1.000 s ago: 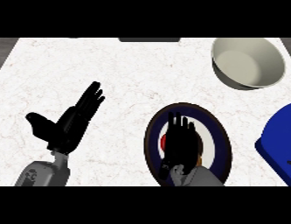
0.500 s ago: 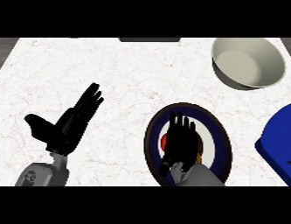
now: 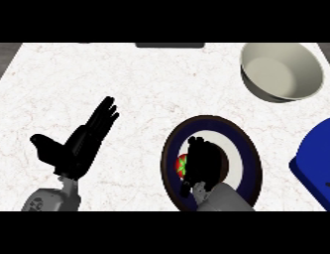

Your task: Pick the tomato from the plate and place it in the bowl

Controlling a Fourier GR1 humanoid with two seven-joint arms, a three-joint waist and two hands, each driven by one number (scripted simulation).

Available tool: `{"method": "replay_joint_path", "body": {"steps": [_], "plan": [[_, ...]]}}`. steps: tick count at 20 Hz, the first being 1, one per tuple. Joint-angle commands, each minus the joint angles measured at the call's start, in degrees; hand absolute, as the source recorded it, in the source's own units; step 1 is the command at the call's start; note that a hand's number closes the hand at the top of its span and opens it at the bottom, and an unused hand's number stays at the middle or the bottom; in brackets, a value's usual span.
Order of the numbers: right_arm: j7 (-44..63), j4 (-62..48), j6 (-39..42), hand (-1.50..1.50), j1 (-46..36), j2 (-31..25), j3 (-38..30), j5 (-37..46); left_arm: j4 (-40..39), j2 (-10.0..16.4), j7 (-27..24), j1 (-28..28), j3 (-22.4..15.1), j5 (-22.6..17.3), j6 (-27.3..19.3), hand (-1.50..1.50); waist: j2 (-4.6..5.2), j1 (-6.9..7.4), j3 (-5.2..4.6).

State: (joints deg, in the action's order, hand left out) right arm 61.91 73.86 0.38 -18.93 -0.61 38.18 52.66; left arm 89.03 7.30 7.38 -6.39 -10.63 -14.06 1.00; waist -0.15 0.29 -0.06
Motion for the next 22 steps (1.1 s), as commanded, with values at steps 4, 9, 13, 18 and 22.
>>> {"method": "replay_joint_path", "body": {"steps": [4, 9, 13, 18, 22], "plan": [[0.5, -8.1, -5.9, 1.50, -4.8, 0.6, 1.3, -0.2, -0.8, -1.8, -1.5, 1.0, 0.1, 2.0, 1.1, 0.00, 0.17, 0.11, 0.07], [-0.4, -9.6, -8.1, 1.50, -4.9, 0.6, 3.5, -0.8, 1.9, -1.9, 2.2, 1.2, 1.0, 1.5, 1.3, 0.00, 0.18, 0.24, 0.08], [2.2, -9.9, -8.1, 1.50, -5.7, 0.5, 6.4, 0.9, 2.4, -3.2, 3.9, -0.3, -0.2, 2.7, 0.4, 0.00, 0.17, 0.28, 0.08], [-16.1, 2.3, 3.1, 1.50, -1.7, -10.2, 3.9, -1.5, 2.8, -1.8, 3.4, -0.9, 2.9, 1.1, 1.4, 0.00, 0.02, -0.62, 0.07], [-34.5, 4.8, 6.1, 1.50, -1.6, -22.9, 4.5, -5.9, 1.3, -2.6, 0.8, 1.2, 1.1, 3.2, 1.3, 0.00, 0.12, -0.68, 0.08]]}}
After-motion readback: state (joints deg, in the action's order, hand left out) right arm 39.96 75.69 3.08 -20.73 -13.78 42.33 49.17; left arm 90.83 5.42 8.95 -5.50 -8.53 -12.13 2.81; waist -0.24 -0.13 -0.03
